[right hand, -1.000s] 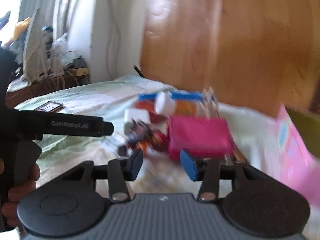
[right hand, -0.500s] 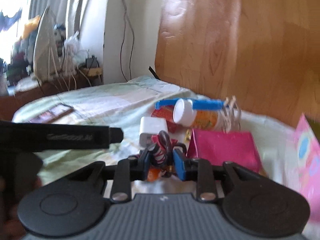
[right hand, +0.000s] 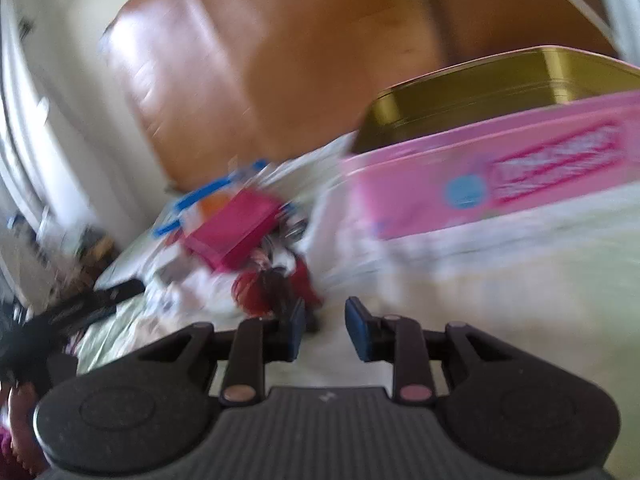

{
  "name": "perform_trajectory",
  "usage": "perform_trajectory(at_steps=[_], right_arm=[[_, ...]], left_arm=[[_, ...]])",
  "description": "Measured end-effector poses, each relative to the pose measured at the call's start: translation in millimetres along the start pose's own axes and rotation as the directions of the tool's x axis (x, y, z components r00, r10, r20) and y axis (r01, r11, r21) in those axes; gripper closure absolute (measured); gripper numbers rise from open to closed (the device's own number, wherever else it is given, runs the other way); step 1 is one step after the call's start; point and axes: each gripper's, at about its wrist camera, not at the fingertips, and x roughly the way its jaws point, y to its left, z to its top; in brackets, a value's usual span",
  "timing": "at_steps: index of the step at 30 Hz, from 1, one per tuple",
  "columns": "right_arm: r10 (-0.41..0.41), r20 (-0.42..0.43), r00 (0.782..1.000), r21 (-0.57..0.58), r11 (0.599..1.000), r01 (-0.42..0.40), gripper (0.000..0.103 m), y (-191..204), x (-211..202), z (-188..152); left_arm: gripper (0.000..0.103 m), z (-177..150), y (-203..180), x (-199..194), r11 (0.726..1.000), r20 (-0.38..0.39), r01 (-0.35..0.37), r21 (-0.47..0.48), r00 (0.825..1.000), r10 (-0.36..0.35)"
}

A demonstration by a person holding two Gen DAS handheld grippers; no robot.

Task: Organize rigid objects
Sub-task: 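Close the left tool on the red figurine toy and lift it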

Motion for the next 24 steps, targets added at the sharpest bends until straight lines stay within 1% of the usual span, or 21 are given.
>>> perform_trajectory(at_steps=[1, 2, 4, 5, 7, 8, 9, 10, 12, 13, 15, 16, 17, 18, 19, 20, 21, 22, 23, 24], right_arm=[[-0.010, 0.019, 1.000, -0.001, 1.000, 0.010, 0.077, -4.1, -6.6, 0.1], [-0.019, 0.041, 0.999, -0.019, 1.000, 0.020, 0.076, -5.4, -13.3, -0.2], [-0.010, 0.058, 0.998, -0.069, 0.997, 0.015, 0.069, -0.4, -18.8, -1.0], [0.003, 0.058, 0.998, -0.099, 0.995, 0.002, 0.068, 2.1, -19.7, -1.4], [0.016, 0.056, 0.998, -0.157, 0.988, -0.007, 0.068, 11.8, -17.8, -3.5], [0.023, 0.054, 0.998, -0.193, 0.981, -0.012, 0.067, 16.8, -14.9, -4.7], [0.027, 0.046, 0.999, -0.219, 0.976, -0.016, 0.064, 22.1, -11.7, -5.7], [0.026, 0.036, 0.999, -0.240, 0.971, -0.017, 0.059, 26.9, -7.0, -7.7], [0.019, 0.012, 1.000, -0.287, 0.958, -0.015, 0.052, 33.0, 1.7, -6.1], [0.017, 0.009, 1.000, -0.308, 0.951, -0.013, 0.051, 34.8, 2.8, -7.6], [0.005, 0.002, 1.000, -0.368, 0.930, -0.004, 0.048, 43.1, 10.3, -7.2], [-0.008, -0.003, 1.000, -0.402, 0.916, 0.005, 0.047, 47.4, 14.6, -7.2], [-0.025, -0.013, 1.000, -0.438, 0.899, 0.016, 0.046, 51.8, 19.8, -7.7], [-0.041, -0.027, 0.999, -0.472, 0.881, 0.024, 0.045, 55.7, 26.5, -8.0], [-0.053, -0.040, 0.998, -0.495, 0.869, 0.027, 0.045, 58.6, 32.4, -8.1], [-0.062, -0.050, 0.997, -0.510, 0.860, 0.028, 0.046, 60.1, 37.3, -8.3], [-0.068, -0.062, 0.996, -0.517, 0.856, 0.026, 0.047, 61.0, 43.7, -8.0], [-0.065, -0.083, 0.994, -0.511, 0.859, 0.013, 0.051, 60.2, 49.7, -6.9], [-0.052, -0.083, 0.995, -0.494, 0.870, 0.004, 0.057, 58.7, 51.2, -4.7], [-0.044, -0.079, 0.996, -0.478, 0.878, 0.001, 0.060, 56.3, 51.2, -2.7]], left_arm=[[0.000, -0.3, -7.4, 1.3, 0.999, -0.022, 0.052, 0.004, 0.998, -0.052], [0.000, -0.6, -13.2, 2.0, 0.996, -0.037, 0.089, 0.010, 0.995, -0.089], [0.000, 1.8, -24.8, 6.2, 0.985, -0.072, 0.173, 0.012, 0.983, -0.172], [0.000, 4.5, -28.5, 9.5, 0.977, -0.091, 0.212, 0.004, 0.973, -0.211], [0.000, 10.1, -36.9, 18.8, 0.960, -0.135, 0.279, -0.016, 0.951, -0.279], [0.000, 11.2, -40.5, 23.2, 0.953, -0.153, 0.301, -0.023, 0.941, -0.301], [0.000, 12.9, -43.7, 28.9, 0.946, -0.171, 0.323, -0.030, 0.931, -0.323], [0.000, 14.6, -47.9, 36.9, 0.936, -0.190, 0.350, -0.039, 0.917, -0.351], [0.000, 15.8, -55.3, 53.2, 0.923, -0.232, 0.383, -0.048, 0.894, -0.383], [0.000, 15.7, -58.9, 65.6, 0.918, -0.266, 0.391, -0.062, 0.880, -0.393], [0.000, 13.4, -63.3, 78.9, 0.906, -0.304, 0.411, -0.099, 0.855, -0.421], [0.000, 11.1, -66.2, 87.4, 0.896, -0.321, 0.428, -0.115, 0.838, -0.441], [0.000, 9.4, -69.0, 90.2, 0.892, -0.318, 0.438, -0.112, 0.835, -0.450], [0.000, 9.1, -71.3, 89.2, 0.894, -0.308, 0.436, -0.099, 0.841, -0.444], [0.000, 8.3, -74.2, 89.6, 0.896, -0.306, 0.433, -0.096, 0.844, -0.441], [0.005, 7.4, -76.3, 88.9, 0.896, -0.301, 0.432, -0.100, 0.846, -0.441], [0.020, 7.3, -76.8, 88.7, 0.888, -0.300, 0.444, -0.115, 0.837, -0.458], [0.028, 6.1, -77.6, 91.3, 0.874, -0.312, 0.464, -0.141, 0.817, -0.484], [0.036, 4.0, -79.2, 92.3, 0.867, -0.325, 0.469, -0.165, 0.805, -0.497], [0.040, 3.0, -80.6, 90.9, 0.865, -0.324, 0.473, -0.168, 0.802, -0.501]])
